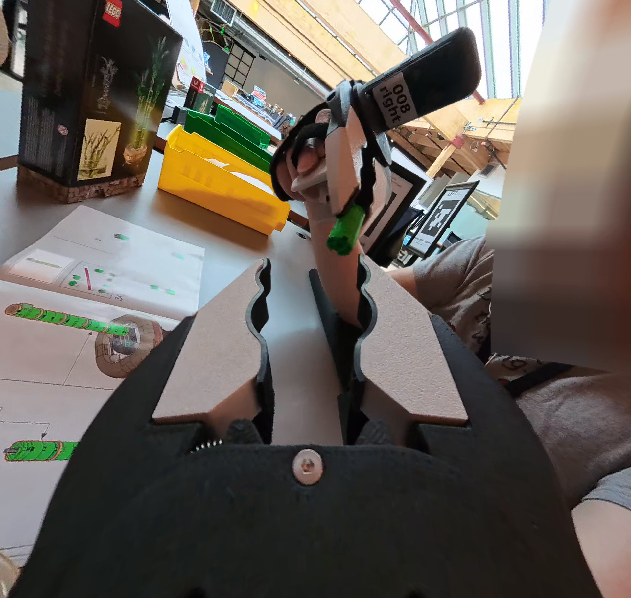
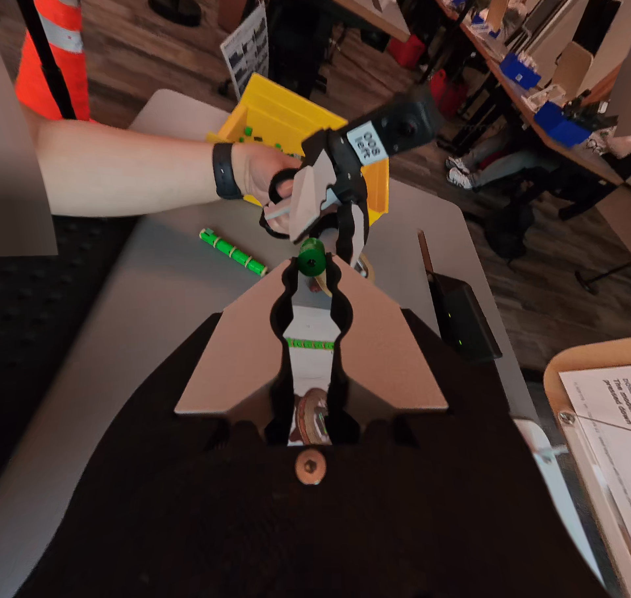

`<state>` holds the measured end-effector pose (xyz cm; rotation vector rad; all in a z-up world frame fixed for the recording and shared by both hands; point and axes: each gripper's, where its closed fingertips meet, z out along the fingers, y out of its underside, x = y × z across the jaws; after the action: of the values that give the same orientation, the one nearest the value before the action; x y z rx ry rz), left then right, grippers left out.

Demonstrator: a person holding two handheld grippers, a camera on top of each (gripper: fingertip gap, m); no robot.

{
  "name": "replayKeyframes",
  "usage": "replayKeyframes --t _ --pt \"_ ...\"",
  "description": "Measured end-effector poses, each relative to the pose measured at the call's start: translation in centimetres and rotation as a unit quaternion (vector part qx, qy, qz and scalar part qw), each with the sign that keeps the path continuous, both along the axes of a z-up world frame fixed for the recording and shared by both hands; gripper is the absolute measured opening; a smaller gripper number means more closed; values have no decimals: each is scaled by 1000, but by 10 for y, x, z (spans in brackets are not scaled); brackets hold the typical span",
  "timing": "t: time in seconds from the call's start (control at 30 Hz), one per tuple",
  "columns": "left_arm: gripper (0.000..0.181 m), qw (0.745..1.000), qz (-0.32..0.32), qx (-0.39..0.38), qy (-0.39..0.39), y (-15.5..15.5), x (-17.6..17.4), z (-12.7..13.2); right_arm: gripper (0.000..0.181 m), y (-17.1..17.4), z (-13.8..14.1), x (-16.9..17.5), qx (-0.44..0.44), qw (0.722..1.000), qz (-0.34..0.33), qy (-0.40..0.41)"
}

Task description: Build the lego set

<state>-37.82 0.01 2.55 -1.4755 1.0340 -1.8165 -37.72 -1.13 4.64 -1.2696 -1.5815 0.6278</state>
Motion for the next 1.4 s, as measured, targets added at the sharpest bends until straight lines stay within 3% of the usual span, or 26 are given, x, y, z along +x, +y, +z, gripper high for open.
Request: replayKeyframes --t 0.1,0.27,0.33,0.47,0.63,0.73,0.8,0.83,0.9,0.93,1.0,1.03,1.13,1.23,1.33,1.4 --pt "46 999 -7 -22 -24 3 -4 2 15 -8 4 -3 32 999 29 23" --pt "45 999 -1 -40 -20 10 -7 -6 15 16 -6 7 65 998 -17 -19" --pt "43 998 11 -55 -23 17 -9 -7 15 16 -25 11 56 995 -20 -84" --pt "38 995 30 -80 -48 28 -17 -1 15 29 -60 27 129 959 -65 -245" --pt "38 994 57 -76 -48 33 -25 0 15 18 -104 32 25 947 -32 -319" --pt "39 993 71 -77 -51 36 -29 2 15 24 -129 47 -32 927 -47 -370" --pt "41 993 82 -74 -49 39 -31 2 15 32 -120 40 -39 939 -60 -336" --pt "41 992 89 -71 -50 40 -32 3 15 38 -101 27 -25 959 -66 -275" --pt "42 990 108 -68 -59 46 -34 6 15 55 -34 0 13 992 -97 -84" --pt "43 988 120 -70 -67 50 -34 9 15 58 8 -7 31 993 -106 38" --pt "58 978 157 -83 -105 64 -37 18 15 56 81 5 30 949 -115 291" --pt "67 969 182 -91 -140 73 -40 25 15 56 100 18 5 914 -113 390" --pt "67 949 188 -95 -234 72 -39 49 15 69 104 44 -163 796 -65 579" --pt "66 956 180 -61 -222 60 -13 54 15 89 79 40 -406 645 31 647" --pt "65 955 223 30 -191 53 -3 59 14 97 58 19 -594 486 127 628" --pt "67 945 272 98 -153 55 -9 59 14 93 52 4 -675 403 185 590"
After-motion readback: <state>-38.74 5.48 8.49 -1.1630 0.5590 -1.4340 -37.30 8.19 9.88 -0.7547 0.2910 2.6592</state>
